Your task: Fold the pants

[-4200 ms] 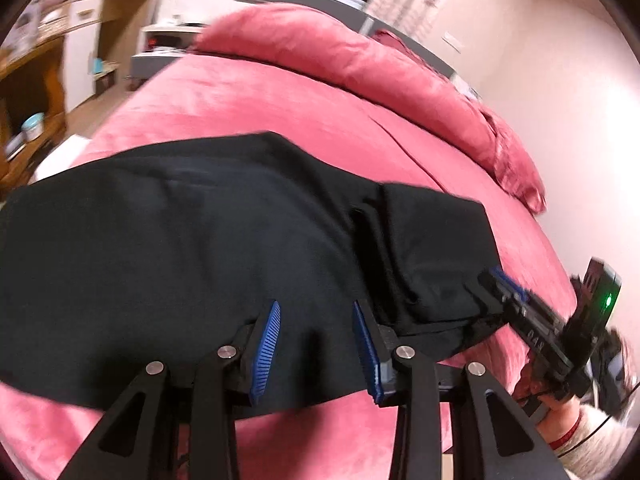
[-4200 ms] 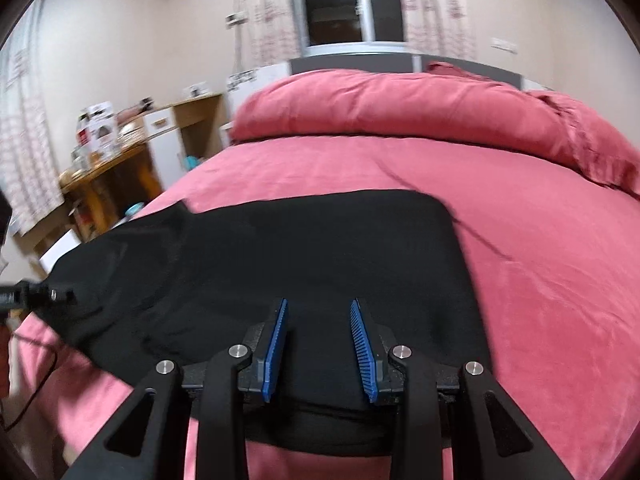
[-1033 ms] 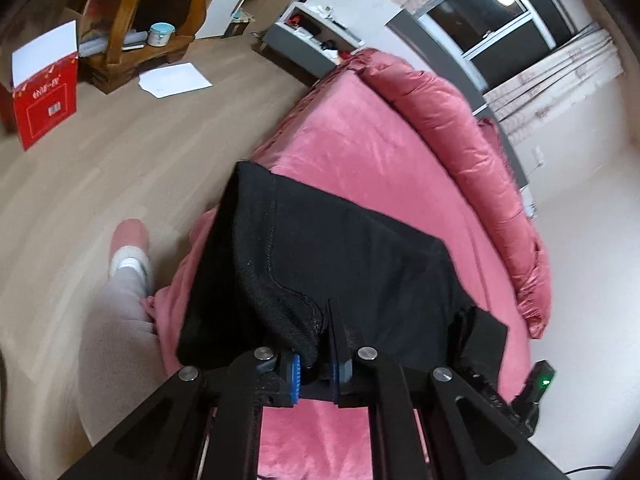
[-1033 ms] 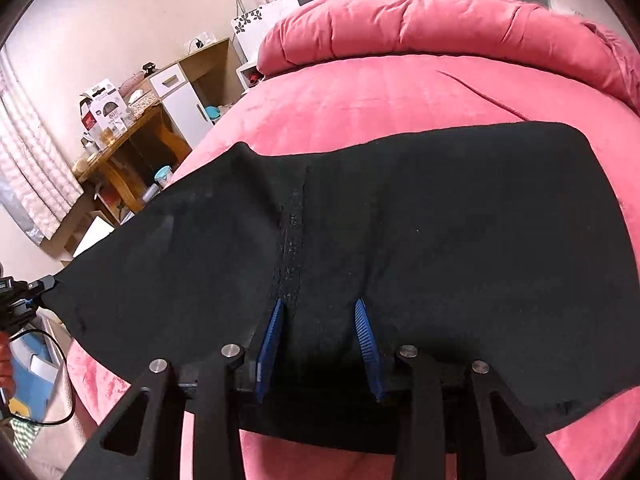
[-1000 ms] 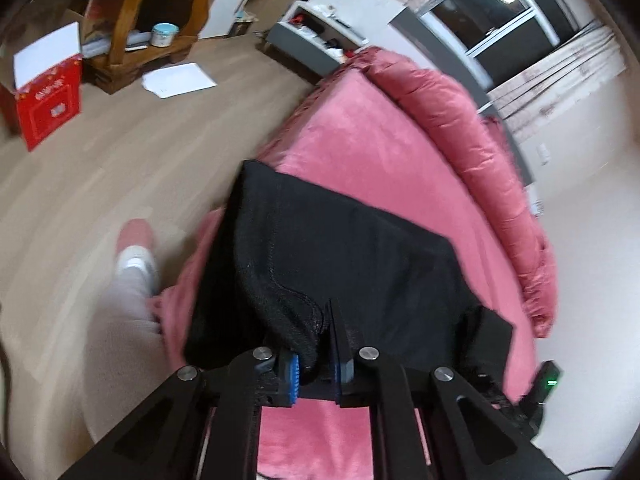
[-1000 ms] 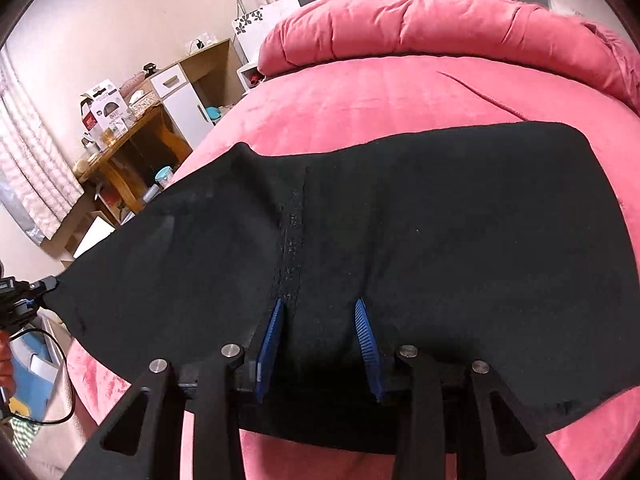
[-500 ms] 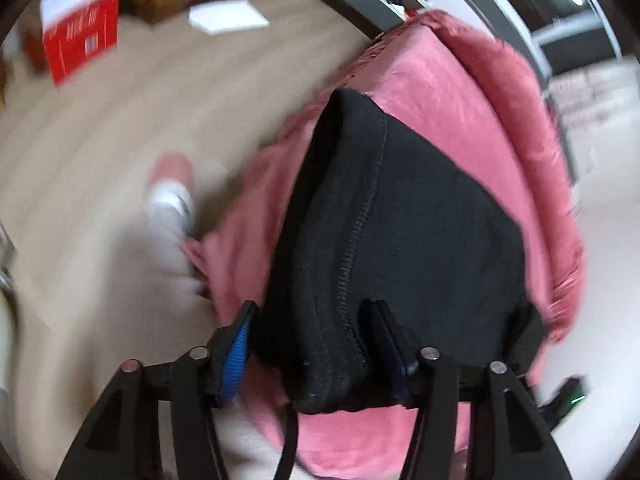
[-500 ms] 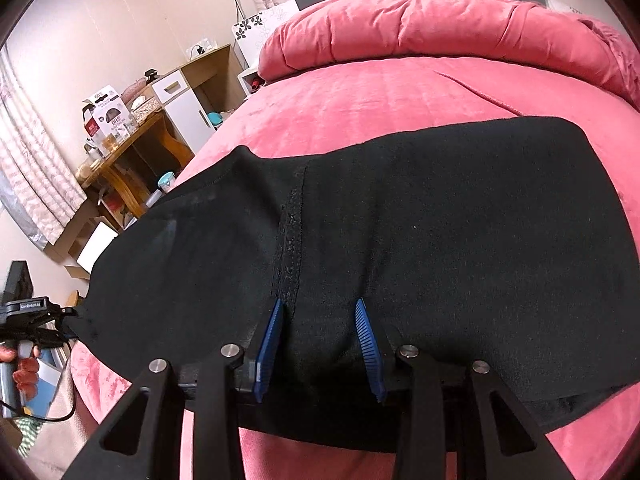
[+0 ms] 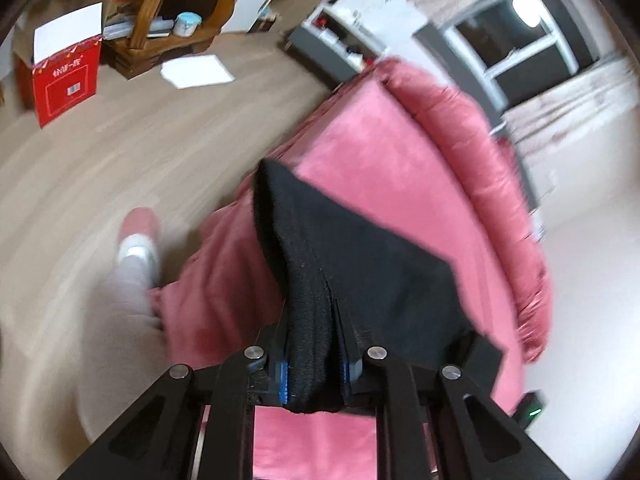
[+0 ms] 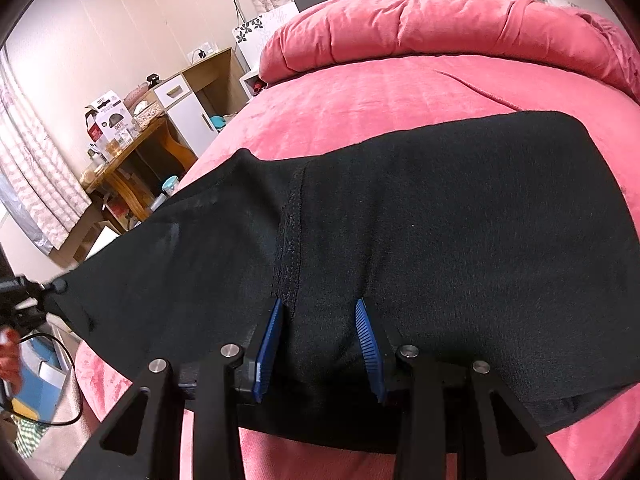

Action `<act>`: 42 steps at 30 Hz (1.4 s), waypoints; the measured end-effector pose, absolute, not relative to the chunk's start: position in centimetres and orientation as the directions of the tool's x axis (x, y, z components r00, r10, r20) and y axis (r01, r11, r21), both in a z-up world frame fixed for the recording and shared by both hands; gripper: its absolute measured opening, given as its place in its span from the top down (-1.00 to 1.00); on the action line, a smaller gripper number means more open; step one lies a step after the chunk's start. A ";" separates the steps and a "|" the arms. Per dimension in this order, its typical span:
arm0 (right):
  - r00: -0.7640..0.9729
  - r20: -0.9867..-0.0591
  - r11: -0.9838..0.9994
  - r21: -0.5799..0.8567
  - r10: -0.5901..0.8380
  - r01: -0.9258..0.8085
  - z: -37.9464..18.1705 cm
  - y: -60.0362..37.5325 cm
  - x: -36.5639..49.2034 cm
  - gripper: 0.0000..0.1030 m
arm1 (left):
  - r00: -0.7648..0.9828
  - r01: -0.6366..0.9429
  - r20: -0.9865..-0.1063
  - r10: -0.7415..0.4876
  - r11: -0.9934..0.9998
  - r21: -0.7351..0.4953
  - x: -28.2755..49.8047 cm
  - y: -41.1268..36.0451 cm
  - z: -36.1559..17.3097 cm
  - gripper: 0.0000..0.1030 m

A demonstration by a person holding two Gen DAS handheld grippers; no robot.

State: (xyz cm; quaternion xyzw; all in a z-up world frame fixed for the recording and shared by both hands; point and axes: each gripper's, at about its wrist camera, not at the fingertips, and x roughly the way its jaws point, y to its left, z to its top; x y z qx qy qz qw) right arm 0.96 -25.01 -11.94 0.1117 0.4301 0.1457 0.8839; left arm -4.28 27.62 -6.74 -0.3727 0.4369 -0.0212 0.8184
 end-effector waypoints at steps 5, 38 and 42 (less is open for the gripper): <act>0.584 -0.723 0.925 0.345 0.369 -0.158 -12.0 -25.3 1.0 0.24 | 0.711 -0.181 -0.599 -0.368 0.727 -0.662 -4.3 25.0 -2.4 0.68; 0.761 -0.562 0.772 0.622 0.324 0.131 -8.3 -44.8 -5.1 0.08 | 0.323 0.637 -0.681 -0.657 0.683 -0.357 -1.1 -19.0 -2.7 0.70; 0.766 -0.546 0.766 0.633 0.339 0.112 -8.1 -44.7 -5.9 0.06 | 0.225 0.644 -0.768 -0.600 0.683 -0.344 -1.5 -21.3 -6.2 0.52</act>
